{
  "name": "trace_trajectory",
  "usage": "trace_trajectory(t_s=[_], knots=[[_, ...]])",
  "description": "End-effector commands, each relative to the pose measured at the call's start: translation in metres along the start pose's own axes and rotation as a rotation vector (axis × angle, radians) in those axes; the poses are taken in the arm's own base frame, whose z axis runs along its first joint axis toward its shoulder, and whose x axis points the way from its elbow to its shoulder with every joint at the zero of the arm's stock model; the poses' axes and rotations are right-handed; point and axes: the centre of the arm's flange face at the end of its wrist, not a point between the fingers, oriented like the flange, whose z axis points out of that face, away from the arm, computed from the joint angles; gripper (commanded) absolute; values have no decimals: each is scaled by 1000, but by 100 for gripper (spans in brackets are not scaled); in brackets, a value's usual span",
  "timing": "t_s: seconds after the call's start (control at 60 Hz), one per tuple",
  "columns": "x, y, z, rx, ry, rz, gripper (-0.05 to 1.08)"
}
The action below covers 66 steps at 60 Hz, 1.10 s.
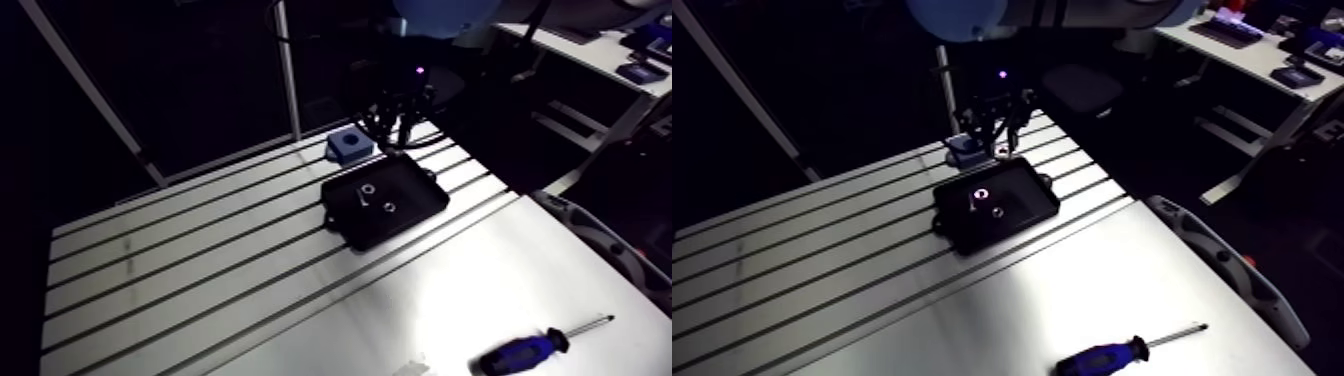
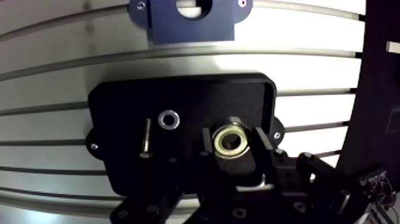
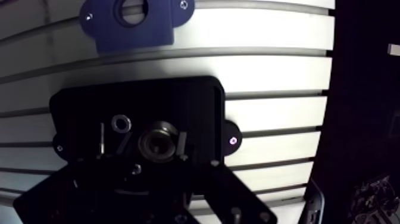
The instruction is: Pick up the bearing and press it into the housing until flush.
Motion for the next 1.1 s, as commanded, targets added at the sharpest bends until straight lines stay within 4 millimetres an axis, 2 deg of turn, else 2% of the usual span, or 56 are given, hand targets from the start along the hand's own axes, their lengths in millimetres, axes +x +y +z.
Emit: trace_trajectory(t_s=[0.017,0.1,0.25,0.3,0.483,1.1], knots=[[20,-6,-28,-10,17,14,59],[37,-12,-32,-7,10,13,59],[51,-17,-36,-14,20,14,59],[57,-23,-35,-12,16,5,59],[70,-22,-26,-14,10,9,59],[91,-20,10,-4,-17,3,59]])
